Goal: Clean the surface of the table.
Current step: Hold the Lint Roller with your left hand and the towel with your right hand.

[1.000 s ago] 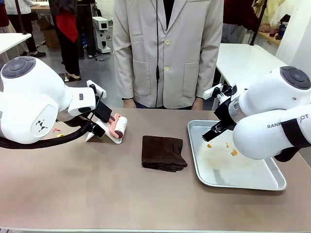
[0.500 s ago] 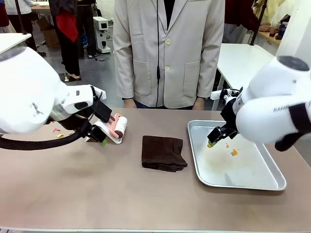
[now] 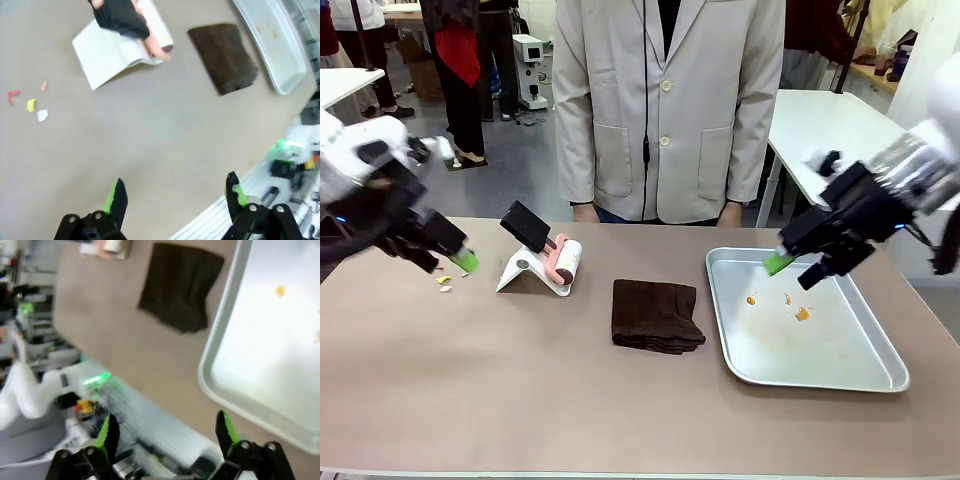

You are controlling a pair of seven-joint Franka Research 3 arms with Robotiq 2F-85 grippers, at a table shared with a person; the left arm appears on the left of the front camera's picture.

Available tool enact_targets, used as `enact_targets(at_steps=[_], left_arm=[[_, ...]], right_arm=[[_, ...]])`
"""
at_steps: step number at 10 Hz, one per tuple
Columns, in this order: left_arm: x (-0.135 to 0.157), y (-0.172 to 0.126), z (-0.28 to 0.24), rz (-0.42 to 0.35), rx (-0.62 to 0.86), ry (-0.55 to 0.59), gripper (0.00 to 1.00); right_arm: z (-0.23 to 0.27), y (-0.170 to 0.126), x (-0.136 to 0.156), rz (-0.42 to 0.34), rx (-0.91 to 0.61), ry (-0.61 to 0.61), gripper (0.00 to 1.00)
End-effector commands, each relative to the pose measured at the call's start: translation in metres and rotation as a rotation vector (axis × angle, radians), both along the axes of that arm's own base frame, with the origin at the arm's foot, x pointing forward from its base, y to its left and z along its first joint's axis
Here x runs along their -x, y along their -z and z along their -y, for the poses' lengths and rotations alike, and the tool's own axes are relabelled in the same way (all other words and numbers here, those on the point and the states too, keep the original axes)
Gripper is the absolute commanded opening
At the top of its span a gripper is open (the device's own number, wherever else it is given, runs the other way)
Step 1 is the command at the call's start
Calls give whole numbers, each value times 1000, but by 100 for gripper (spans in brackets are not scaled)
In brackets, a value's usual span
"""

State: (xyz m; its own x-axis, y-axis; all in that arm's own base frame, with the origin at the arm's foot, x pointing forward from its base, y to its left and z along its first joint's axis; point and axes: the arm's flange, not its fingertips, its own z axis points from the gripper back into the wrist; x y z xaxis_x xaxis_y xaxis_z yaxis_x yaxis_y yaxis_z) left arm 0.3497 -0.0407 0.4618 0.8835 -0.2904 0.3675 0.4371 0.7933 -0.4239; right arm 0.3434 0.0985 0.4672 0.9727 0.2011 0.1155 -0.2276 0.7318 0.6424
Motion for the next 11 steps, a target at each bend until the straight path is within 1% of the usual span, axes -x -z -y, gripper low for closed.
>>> enact_targets(at_steps=[1,2,4,6,7,9,10,11], left_arm=[[7,-11,-66,31,285,-39,100],[17,-12,-109,59,418,-92,100],[38,1,-172,83,565,-181,100],[61,25,-226,91,691,-307,100],[73,39,-249,89,745,-376,100],[89,64,-252,98,866,-469,100],[95,73,-241,107,880,-496,100],[99,79,-222,115,862,-554,100]], right_arm=[[58,-3,13,-63,-188,122,100],[91,-4,29,-18,-256,171,100],[156,3,44,10,-385,289,100],[220,18,57,41,-525,418,100],[245,28,63,36,-565,476,100],[277,48,76,37,-616,562,100],[290,58,80,49,-642,614,100],[295,64,84,76,-611,689,100]])
